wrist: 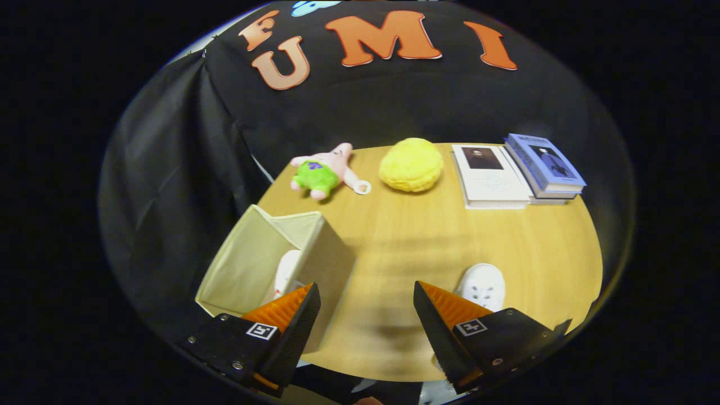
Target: Open the storage box then place both shoes into the box .Put the left shoe in first, then the right shoe, with the right side of both shoes facing outward in a uniform manner.
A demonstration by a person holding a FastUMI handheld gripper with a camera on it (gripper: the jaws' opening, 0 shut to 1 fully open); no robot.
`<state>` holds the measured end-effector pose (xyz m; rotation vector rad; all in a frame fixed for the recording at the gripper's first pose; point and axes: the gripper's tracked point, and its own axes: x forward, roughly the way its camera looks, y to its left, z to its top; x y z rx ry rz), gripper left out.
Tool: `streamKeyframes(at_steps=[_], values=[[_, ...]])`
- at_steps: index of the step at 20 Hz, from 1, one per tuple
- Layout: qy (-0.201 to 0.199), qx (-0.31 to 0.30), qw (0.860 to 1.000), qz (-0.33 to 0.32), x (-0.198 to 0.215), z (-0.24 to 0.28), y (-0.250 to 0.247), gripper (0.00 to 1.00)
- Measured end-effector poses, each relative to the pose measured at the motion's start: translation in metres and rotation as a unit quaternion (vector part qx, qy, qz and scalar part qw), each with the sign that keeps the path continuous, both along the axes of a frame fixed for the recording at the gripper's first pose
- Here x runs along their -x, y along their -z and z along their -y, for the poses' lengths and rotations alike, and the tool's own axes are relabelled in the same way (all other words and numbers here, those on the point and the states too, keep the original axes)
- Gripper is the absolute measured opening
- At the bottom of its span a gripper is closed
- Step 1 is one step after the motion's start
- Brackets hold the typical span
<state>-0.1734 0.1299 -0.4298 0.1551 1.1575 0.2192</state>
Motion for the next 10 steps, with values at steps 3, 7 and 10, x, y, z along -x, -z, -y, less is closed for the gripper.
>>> streamKeyframes(at_steps=[3,7,10], values=[[0.032,0.035,0.999,-0.028,0.022,0.052,0.026,0.99],[0.041,0.084,0.994,-0.059,0.053,0.110,0.060,0.99],[0.035,0.094,0.991,-0.091,0.078,0.132,0.084,0.99]])
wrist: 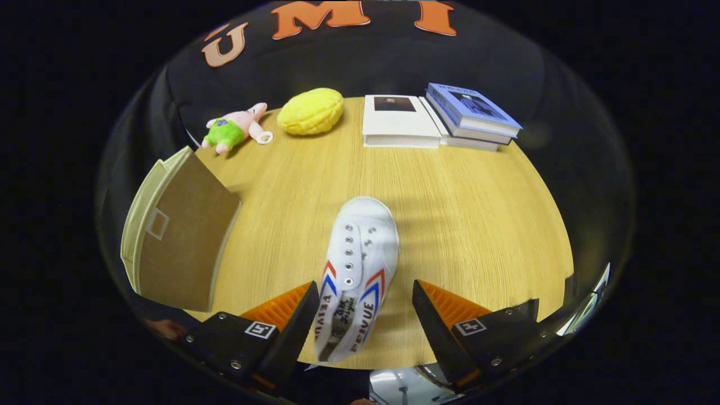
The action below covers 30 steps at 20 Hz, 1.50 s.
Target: Open the storage box then place both shoes into the box .Put the left shoe in first, then the right shoe, with the right side of both shoes facing outward in a uniform manner.
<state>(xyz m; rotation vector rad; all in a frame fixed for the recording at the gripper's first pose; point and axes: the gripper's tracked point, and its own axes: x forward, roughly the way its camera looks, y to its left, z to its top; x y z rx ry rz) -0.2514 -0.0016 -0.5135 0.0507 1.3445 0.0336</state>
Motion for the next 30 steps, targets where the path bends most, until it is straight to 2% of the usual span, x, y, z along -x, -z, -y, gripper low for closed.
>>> streamKeyframes(at_steps=[6,8,10,11,14,15,16,18,20,21,23,27,30], values=[[0.015,-0.012,0.999,-0.029,0.023,0.009,0.038,0.96],[0.042,-0.032,0.999,-0.009,0.009,0.005,0.044,0.94],[0.049,-0.065,0.997,-0.012,0.005,0.001,0.050,0.87],[0.060,-0.078,0.995,-0.015,0.005,-0.001,0.051,0.80],[0.065,-0.110,0.992,-0.014,0.004,-0.014,0.050,0.68],[0.072,-0.107,0.991,-0.019,0.005,-0.014,0.053,0.52],[0.074,-0.107,0.991,-0.024,0.003,-0.010,0.049,0.49],[0.109,-0.114,0.987,-0.025,0.003,-0.009,0.049,0.42],[0.157,-0.122,0.980,-0.014,0.000,-0.006,0.045,0.25],[0.162,-0.116,0.980,-0.014,0.000,-0.006,0.044,0.15],[0.166,-0.106,0.980,-0.007,-0.005,-0.009,0.039,0.08],[0.181,-0.150,0.972,0.016,-0.031,-0.039,0.003,0.07],[0.148,-0.153,0.976,0.043,-0.054,-0.056,-0.031,0.07]])
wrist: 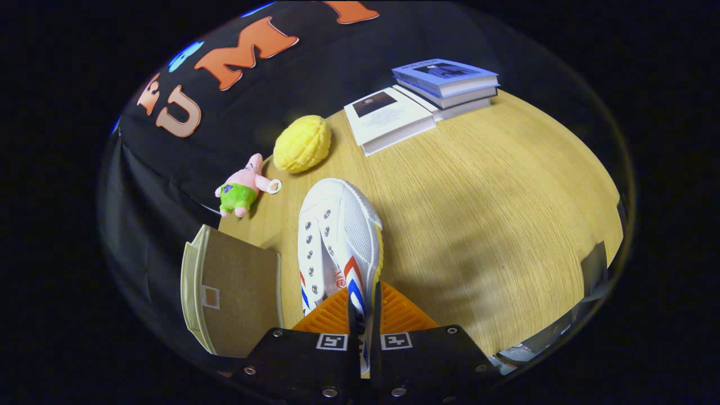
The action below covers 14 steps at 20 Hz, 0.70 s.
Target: Open the storage box then place both shoes into the box .Put the left shoe in first, then the right shoe, with the right side of both shoes facing outward in a uniform manner.
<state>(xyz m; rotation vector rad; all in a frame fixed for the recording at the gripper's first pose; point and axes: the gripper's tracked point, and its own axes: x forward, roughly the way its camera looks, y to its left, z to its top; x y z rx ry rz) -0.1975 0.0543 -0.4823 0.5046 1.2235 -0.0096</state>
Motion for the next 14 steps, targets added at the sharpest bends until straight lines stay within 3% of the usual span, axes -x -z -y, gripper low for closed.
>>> streamKeyframes(at_steps=[3,14], values=[[-0.014,-0.024,0.999,0.026,-0.025,-0.031,-0.036,0.07],[-0.139,-0.088,0.984,0.066,-0.059,-0.183,-0.113,0.07]])
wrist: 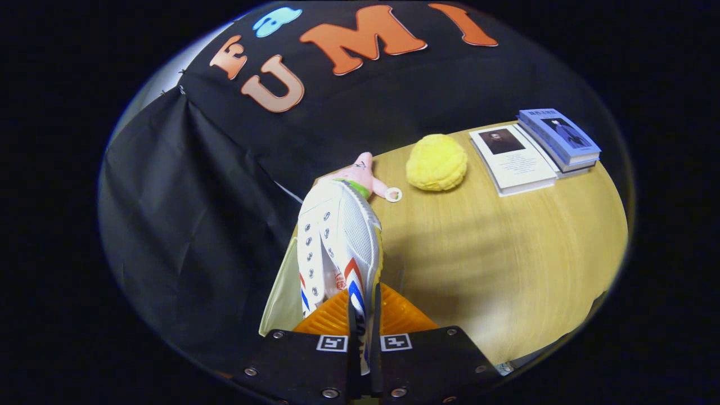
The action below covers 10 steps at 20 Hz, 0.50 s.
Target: Open the storage box then place both shoes into the box .Put the left shoe in first, then the right shoe, with the right side of both shoes facing outward in a uniform manner.
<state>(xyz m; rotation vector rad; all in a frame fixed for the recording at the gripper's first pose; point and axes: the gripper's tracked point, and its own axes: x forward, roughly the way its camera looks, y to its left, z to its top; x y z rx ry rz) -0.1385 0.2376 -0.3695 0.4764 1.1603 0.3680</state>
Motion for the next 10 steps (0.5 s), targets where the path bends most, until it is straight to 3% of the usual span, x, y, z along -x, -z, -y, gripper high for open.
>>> streamKeyframes(at_steps=[3,6,10], values=[[-0.049,0.000,0.999,0.004,0.006,-0.041,0.003,0.07],[-0.065,-0.013,0.998,-0.014,0.015,-0.074,0.017,0.07],[-0.118,0.038,0.992,-0.037,0.043,-0.081,0.049,0.07]])
